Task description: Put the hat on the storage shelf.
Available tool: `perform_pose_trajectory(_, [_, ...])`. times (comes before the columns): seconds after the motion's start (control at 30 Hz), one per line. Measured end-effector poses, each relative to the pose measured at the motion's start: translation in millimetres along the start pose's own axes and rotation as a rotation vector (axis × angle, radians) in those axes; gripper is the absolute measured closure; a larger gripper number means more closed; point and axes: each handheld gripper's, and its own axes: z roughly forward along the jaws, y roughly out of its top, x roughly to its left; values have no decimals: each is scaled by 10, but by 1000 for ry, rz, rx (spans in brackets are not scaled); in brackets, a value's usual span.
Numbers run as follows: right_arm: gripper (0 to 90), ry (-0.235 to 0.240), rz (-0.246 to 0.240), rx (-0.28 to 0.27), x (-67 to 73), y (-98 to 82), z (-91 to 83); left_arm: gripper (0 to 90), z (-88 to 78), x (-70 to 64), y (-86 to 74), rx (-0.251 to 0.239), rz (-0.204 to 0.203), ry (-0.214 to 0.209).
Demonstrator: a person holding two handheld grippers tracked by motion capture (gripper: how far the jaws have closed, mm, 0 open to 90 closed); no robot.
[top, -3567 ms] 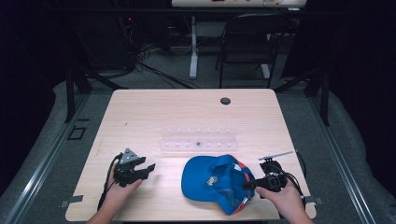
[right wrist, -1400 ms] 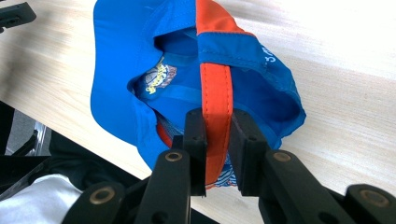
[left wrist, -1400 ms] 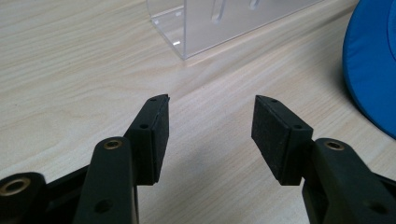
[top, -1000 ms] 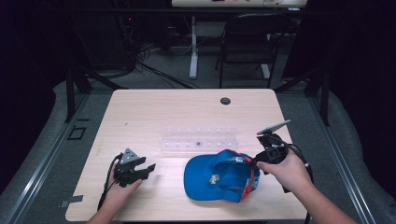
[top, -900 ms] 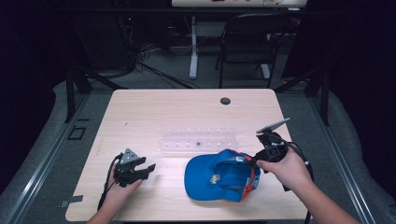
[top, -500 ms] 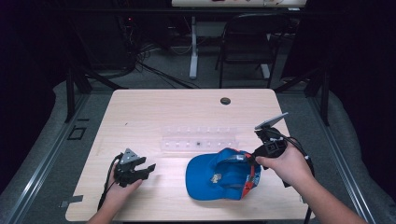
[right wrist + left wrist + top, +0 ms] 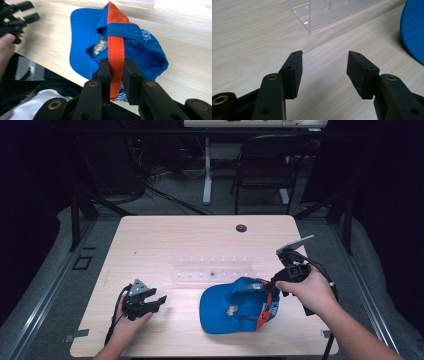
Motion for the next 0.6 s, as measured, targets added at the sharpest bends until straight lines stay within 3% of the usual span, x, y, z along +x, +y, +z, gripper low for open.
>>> perform_pose_trajectory(0.07, [781, 31, 26, -5, -12, 24, -37, 470, 0, -2, 1, 0, -1, -1])
perform_pose_trajectory(0.27, [781, 74, 46, 2, -19, 52, -92, 470, -1, -1, 0, -1, 0, -1])
perform_pose_trajectory(0.6, [782, 141, 41, 2, -5, 86, -163, 470, -1, -2, 1, 0, 0, -2])
